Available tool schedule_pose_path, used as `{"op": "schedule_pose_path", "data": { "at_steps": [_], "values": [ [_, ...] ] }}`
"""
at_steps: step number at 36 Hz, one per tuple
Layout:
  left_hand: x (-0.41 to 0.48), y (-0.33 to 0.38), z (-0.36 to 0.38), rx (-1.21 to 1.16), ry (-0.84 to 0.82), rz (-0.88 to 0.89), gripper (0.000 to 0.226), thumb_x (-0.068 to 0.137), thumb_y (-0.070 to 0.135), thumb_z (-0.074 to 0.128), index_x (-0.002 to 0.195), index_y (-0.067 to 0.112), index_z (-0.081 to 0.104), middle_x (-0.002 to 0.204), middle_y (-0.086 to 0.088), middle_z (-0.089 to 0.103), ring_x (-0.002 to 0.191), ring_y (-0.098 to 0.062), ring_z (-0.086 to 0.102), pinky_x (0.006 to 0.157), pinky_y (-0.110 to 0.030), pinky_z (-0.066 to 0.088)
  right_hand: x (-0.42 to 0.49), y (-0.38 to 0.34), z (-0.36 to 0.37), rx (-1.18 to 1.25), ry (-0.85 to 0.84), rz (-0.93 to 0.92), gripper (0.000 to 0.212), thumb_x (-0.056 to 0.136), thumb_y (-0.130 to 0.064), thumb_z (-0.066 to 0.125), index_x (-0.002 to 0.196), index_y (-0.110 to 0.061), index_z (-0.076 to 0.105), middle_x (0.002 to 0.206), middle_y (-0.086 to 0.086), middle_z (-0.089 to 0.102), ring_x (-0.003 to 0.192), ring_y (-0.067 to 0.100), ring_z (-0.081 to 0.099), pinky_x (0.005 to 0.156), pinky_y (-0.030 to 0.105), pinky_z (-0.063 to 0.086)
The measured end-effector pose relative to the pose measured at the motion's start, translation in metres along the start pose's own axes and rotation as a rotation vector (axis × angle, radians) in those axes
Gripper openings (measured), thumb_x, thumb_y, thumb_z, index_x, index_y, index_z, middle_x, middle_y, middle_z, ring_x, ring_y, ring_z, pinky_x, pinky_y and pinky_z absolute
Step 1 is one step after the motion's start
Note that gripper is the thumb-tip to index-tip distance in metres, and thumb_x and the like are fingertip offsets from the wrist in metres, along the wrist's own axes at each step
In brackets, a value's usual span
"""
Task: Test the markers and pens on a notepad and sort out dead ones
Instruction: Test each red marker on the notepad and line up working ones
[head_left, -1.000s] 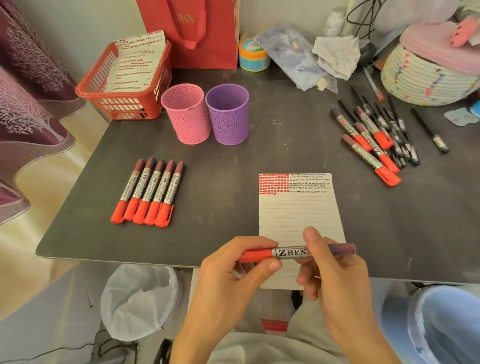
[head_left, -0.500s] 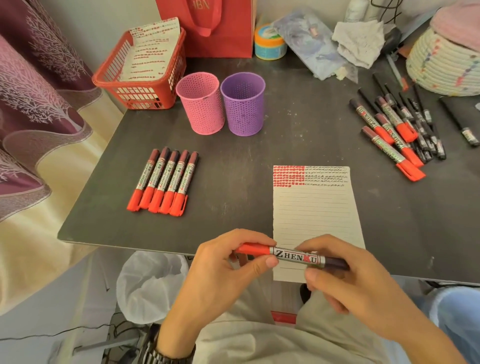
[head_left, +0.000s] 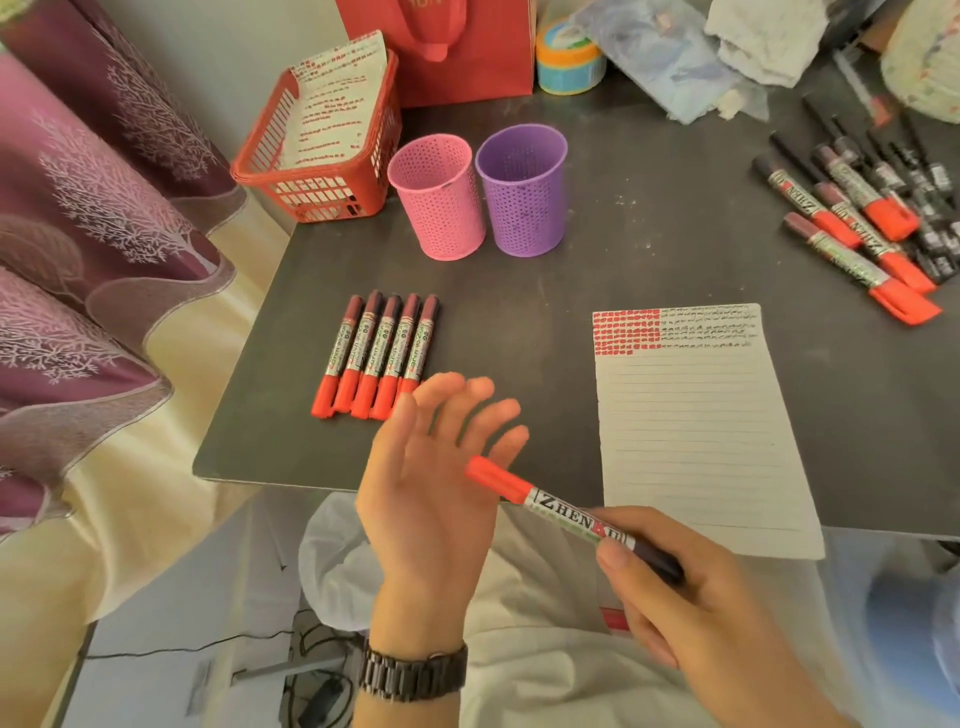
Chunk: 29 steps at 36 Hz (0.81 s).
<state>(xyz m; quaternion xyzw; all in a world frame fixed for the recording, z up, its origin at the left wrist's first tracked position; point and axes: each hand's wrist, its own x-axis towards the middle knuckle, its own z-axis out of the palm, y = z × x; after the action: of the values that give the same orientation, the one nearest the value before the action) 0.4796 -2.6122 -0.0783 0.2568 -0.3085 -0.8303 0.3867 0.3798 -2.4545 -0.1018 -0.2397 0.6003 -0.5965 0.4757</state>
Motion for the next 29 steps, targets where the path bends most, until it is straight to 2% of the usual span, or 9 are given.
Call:
{"op": "schedule_pose_path", "data": {
  "at_steps": [4, 6, 8, 12, 16, 20, 24, 29],
  "values": [
    [0.008, -0.004, 0.008, -0.102, 0.042, -0.02, 0.025, 0.091, 0.04, 0.056, 0.083, 0.019, 0.066, 0.077, 0.001, 0.062, 0.062, -0.017, 0.057, 0.059, -0.026, 0.051, -0.004, 0.01, 0.01, -0.076, 0.016, 0.02, 0.032, 0.084, -0.047, 0.063, 0.111, -0.035, 0.074, 0.056, -0.006, 0.048, 0.049, 0.008, 0.04, 0.047, 0.014, 0.034],
    [0.01, -0.004, 0.008, -0.13, 0.025, -0.042, 0.028, 0.094, 0.039, 0.051, 0.073, 0.02, 0.058, 0.058, 0.006, 0.048, 0.046, -0.01, 0.04, 0.043, -0.02, 0.038, -0.005, 0.015, 0.013, -0.106, 0.029, 0.014, 0.042, 0.08, -0.06, 0.06, 0.113, -0.037, 0.072, 0.058, -0.006, 0.048, 0.052, 0.009, 0.041, 0.051, 0.017, 0.035],
    [0.012, -0.004, 0.009, -0.162, -0.002, -0.074, 0.036, 0.097, 0.037, 0.047, 0.065, 0.021, 0.05, 0.046, 0.009, 0.035, 0.039, -0.007, 0.024, 0.036, -0.019, 0.024, -0.006, 0.017, 0.016, -0.124, 0.044, 0.006, 0.048, 0.076, -0.067, 0.056, 0.113, -0.038, 0.07, 0.059, -0.009, 0.05, 0.055, 0.008, 0.042, 0.055, 0.019, 0.035],
    [0.013, -0.004, 0.009, -0.214, -0.008, -0.133, 0.047, 0.1, 0.037, 0.042, 0.056, 0.022, 0.041, 0.04, 0.011, 0.023, 0.039, -0.006, 0.014, 0.035, -0.02, 0.015, -0.004, 0.014, 0.021, -0.056, 0.049, 0.005, 0.043, 0.08, -0.066, 0.055, 0.104, -0.035, 0.072, 0.055, -0.007, 0.041, 0.054, 0.01, 0.038, 0.051, 0.02, 0.032],
    [0.013, -0.008, 0.011, -0.233, 0.015, -0.165, 0.05, 0.1, 0.039, 0.041, 0.054, 0.022, 0.037, 0.04, 0.01, 0.02, 0.038, -0.006, 0.013, 0.034, -0.021, 0.014, -0.007, 0.012, 0.025, -0.164, 0.077, -0.072, 0.023, 0.092, -0.054, 0.053, 0.106, -0.045, 0.069, 0.058, -0.011, 0.048, 0.054, 0.003, 0.041, 0.054, 0.015, 0.035],
    [0.013, -0.013, 0.019, -0.205, 0.06, -0.17, 0.054, 0.097, 0.049, 0.042, 0.05, 0.022, 0.036, 0.039, 0.011, 0.021, 0.036, -0.006, 0.013, 0.032, -0.021, 0.013, -0.012, 0.012, 0.031, -0.29, 0.2, -0.177, 0.024, 0.094, -0.056, 0.049, 0.109, -0.049, 0.066, 0.061, -0.011, 0.056, 0.053, 0.002, 0.044, 0.052, 0.01, 0.035],
    [0.014, -0.015, 0.025, -0.204, 0.072, -0.183, 0.058, 0.095, 0.056, 0.041, 0.049, 0.022, 0.035, 0.038, 0.011, 0.021, 0.035, -0.006, 0.012, 0.032, -0.021, 0.011, -0.015, 0.009, 0.034, -0.354, 0.261, -0.228, 0.022, 0.097, -0.048, 0.049, 0.11, -0.045, 0.066, 0.056, -0.021, 0.048, 0.049, 0.001, 0.043, 0.05, 0.006, 0.03],
    [0.008, -0.02, 0.029, -0.232, 0.075, -0.191, 0.059, 0.097, 0.055, 0.042, 0.048, 0.023, 0.035, 0.038, 0.011, 0.021, 0.034, -0.004, 0.016, 0.03, -0.019, 0.016, -0.021, 0.008, 0.038, -0.314, 0.318, -0.244, 0.021, 0.097, -0.044, 0.051, 0.109, -0.04, 0.068, 0.06, -0.023, 0.052, 0.051, 0.0, 0.046, 0.051, 0.007, 0.032]
  ]
}}
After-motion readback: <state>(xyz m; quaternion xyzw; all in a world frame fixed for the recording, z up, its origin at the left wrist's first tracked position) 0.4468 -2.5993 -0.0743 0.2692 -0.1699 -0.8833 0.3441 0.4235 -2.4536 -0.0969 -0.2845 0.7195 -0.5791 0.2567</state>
